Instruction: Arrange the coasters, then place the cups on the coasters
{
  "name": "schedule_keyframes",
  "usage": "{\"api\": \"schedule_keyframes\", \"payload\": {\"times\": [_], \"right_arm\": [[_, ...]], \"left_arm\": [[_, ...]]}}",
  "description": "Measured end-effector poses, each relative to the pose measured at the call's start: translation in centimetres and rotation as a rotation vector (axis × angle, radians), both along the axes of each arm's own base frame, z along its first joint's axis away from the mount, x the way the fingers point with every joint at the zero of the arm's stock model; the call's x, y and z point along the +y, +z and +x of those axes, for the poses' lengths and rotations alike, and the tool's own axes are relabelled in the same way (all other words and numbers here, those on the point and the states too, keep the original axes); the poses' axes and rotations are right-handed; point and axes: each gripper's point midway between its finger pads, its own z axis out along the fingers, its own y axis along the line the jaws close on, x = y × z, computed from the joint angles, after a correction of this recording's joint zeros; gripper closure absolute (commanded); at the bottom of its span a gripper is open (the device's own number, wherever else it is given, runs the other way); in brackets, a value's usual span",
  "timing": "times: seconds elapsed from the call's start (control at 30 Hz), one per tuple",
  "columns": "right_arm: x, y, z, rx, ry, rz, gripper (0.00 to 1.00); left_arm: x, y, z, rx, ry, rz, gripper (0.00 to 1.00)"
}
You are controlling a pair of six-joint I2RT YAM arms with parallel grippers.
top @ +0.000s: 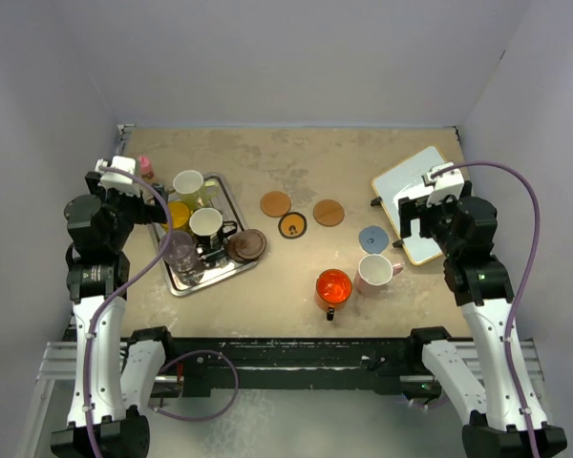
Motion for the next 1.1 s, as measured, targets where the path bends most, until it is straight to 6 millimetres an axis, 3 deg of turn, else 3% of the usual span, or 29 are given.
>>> {"api": "schedule_keyframes", "payload": {"times": [0.7,0.97,1.1], "right_arm": [[0.6,-0.2,0.1,0.008,0.039,0.0,0.0],[1.9,-2.4,1.6,0.112,0.109,-0.021,0.0],[3.7,-3.7,1.8,0.158,0.178,-0.063,0.0]], "left_arm": [[-0.9,0.1,-0.1,-0.005,-0.053,0.001,0.05],[-1.7,-1.1,0.6,0.031,-0.111,-0.001,0.05],[-2.3,-1.9,1.1,0.055,-0.157,0.012,0.05]]}}
